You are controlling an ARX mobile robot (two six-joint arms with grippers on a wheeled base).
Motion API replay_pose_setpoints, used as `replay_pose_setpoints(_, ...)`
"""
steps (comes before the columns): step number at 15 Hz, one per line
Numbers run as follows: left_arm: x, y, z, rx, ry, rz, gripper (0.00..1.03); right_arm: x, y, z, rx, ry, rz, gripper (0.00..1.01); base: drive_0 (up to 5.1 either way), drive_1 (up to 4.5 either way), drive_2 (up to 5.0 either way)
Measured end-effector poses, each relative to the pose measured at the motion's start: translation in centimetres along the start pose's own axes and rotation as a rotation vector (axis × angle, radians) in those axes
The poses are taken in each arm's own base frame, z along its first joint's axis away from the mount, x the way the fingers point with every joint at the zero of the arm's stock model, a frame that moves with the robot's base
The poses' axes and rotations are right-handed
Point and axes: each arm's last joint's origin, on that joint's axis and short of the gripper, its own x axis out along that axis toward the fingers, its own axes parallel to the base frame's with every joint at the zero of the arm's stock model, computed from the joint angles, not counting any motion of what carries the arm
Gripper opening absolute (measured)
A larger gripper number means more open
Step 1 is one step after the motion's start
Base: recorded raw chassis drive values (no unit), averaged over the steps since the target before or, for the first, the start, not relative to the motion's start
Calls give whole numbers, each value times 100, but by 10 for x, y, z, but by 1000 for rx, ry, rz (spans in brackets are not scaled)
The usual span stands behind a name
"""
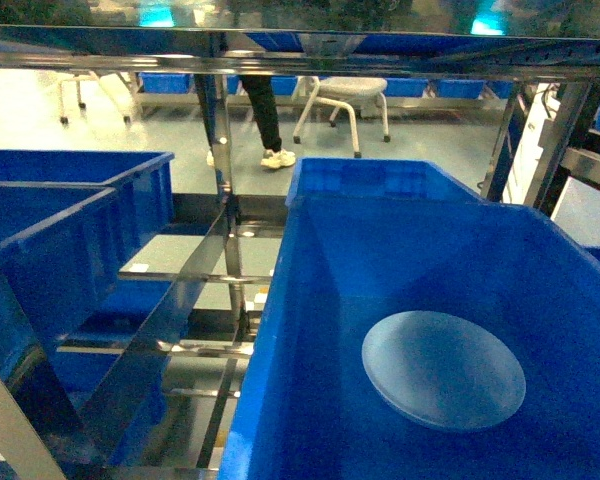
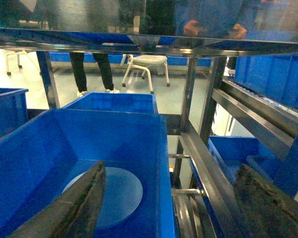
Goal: Place blue tray on left shelf second layer neatly
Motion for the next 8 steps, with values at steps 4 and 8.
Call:
replay_pose_setpoints(4, 0, 0, 0, 0, 0, 0, 98, 0, 0, 0, 1, 0, 0, 98, 0, 0, 0)
replay_pose_setpoints(8, 0, 0, 0, 0, 0, 0, 98, 0, 0, 0, 1, 0, 0, 98, 0, 0, 0)
